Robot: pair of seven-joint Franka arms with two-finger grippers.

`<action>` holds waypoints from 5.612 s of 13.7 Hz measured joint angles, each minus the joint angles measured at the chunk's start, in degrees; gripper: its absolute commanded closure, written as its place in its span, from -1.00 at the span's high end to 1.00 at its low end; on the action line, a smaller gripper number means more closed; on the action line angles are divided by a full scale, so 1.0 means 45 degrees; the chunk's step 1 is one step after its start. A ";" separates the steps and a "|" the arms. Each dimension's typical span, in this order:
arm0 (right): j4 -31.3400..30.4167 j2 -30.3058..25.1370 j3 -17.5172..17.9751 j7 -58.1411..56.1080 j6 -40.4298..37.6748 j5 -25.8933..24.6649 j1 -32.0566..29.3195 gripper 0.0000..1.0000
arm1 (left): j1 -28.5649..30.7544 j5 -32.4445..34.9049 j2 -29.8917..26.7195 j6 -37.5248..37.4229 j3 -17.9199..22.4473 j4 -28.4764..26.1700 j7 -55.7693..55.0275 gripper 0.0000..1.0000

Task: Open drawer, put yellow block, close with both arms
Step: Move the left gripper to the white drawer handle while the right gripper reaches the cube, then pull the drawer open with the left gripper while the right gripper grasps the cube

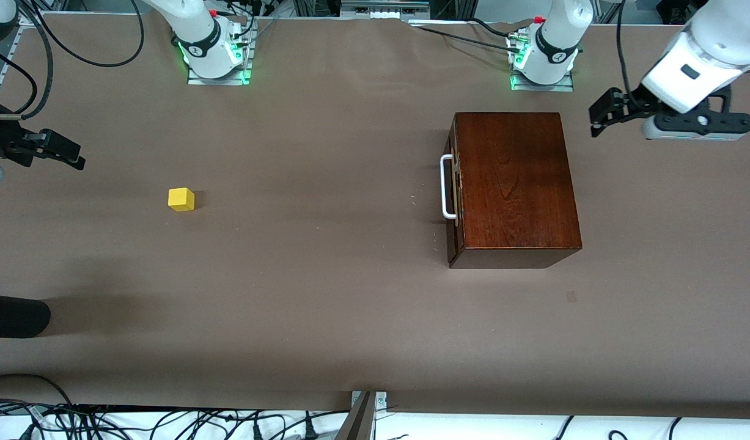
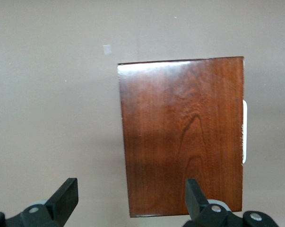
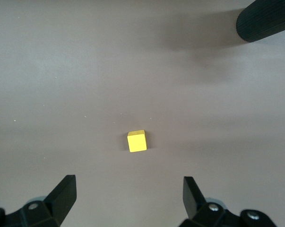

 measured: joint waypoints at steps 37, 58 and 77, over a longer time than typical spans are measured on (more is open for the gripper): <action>-0.5983 -0.1104 0.0093 -0.0007 0.5287 0.0006 0.0043 1.00 | -0.4886 0.5148 0.8102 0.3120 -0.2990 0.0973 -0.8723 1.00; -1.1342 0.1149 0.0147 -0.3627 1.3844 0.0006 0.0065 1.00 | -0.4797 0.4590 0.8535 0.4077 -0.2672 0.0963 -0.9055 1.00; -1.1360 0.2960 0.0510 -0.4109 1.5929 0.0006 0.0068 -0.58 | -0.5703 0.4480 0.9517 0.4559 -0.2685 0.2588 -0.9660 1.00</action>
